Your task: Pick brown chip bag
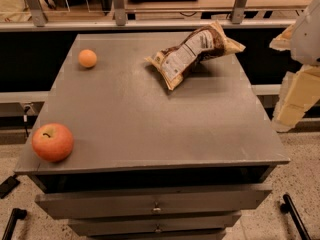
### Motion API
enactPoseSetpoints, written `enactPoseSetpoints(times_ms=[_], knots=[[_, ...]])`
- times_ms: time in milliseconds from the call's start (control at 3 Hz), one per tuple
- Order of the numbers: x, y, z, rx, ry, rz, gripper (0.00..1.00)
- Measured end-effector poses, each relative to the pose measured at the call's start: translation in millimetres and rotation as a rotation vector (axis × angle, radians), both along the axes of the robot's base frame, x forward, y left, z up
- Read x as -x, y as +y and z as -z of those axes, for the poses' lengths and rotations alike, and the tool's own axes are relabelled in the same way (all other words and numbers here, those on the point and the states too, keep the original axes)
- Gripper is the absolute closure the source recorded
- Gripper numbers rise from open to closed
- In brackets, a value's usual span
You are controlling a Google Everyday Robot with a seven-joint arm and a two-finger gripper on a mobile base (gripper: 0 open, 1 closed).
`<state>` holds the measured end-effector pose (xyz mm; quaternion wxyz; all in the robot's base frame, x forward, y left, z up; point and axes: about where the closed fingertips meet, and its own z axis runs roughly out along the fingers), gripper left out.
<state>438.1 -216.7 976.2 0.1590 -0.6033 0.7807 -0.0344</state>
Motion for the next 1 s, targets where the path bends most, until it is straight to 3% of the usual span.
enactPoseSetpoints(times_ms=[333,667,1000], knots=[[0.0,0.0,0.0,0.000,0.000,0.000,0.00],[-15.6,-0.5,-5.5,0.001,-0.045,0.010,0.00],[-53.7,-3.0,-15.8,0.008,-0.109,0.020,0.00]])
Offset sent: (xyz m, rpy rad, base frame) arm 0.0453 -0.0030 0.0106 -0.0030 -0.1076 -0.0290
